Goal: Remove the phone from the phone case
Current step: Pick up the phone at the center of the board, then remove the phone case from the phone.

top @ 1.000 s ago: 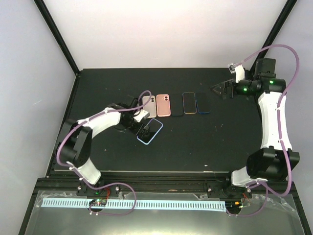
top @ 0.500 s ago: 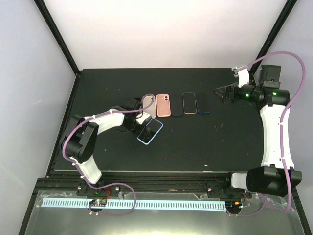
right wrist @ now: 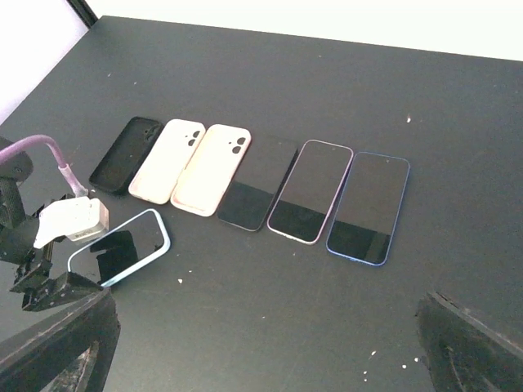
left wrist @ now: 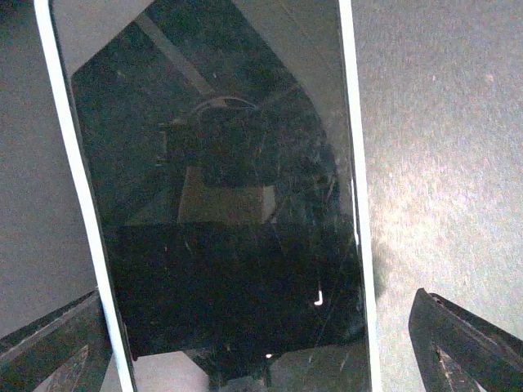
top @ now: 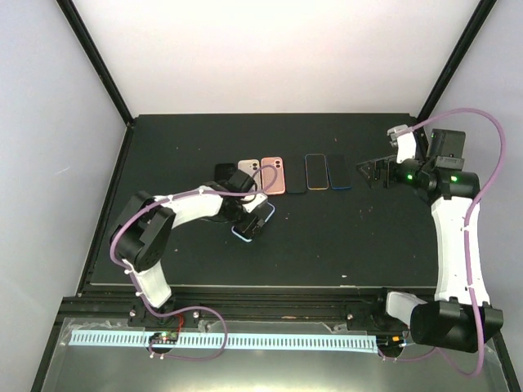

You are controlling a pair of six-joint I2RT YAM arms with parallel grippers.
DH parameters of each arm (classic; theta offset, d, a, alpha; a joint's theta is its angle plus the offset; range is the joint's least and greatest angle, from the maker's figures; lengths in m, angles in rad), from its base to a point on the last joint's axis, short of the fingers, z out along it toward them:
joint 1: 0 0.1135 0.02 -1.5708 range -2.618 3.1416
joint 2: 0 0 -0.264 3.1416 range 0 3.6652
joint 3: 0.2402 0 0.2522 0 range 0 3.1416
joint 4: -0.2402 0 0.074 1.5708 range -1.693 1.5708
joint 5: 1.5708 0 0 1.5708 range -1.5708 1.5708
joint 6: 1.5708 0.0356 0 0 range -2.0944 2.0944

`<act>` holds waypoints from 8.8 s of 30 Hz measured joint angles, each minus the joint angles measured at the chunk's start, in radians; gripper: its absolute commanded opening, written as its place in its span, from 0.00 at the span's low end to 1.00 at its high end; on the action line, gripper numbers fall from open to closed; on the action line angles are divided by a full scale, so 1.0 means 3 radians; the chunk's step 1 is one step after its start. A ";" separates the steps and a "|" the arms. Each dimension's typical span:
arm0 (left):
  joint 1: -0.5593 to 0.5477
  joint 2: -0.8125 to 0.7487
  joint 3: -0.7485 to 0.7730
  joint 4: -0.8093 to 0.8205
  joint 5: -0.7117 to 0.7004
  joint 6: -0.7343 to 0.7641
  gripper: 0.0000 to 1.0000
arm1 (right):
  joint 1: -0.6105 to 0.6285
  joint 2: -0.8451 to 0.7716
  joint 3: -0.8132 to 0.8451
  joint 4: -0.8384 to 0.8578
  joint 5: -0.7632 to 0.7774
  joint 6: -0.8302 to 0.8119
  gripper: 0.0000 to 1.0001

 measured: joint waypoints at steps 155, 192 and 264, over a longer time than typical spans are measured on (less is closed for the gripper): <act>-0.0145 -0.1633 -0.0380 0.0647 0.2055 0.0697 0.87 | 0.0858 0.0785 -0.0254 -0.1884 -0.1926 -0.2300 0.01; 0.0039 -0.1021 -0.0174 0.0662 0.1593 0.0478 0.63 | 0.0998 0.0615 -0.0254 -0.1906 -0.1946 -0.2537 0.01; -0.0097 -0.1158 -0.0243 0.0762 0.1926 0.0711 0.41 | 0.1073 0.0524 -0.0165 -0.1572 -0.1606 -0.2775 0.01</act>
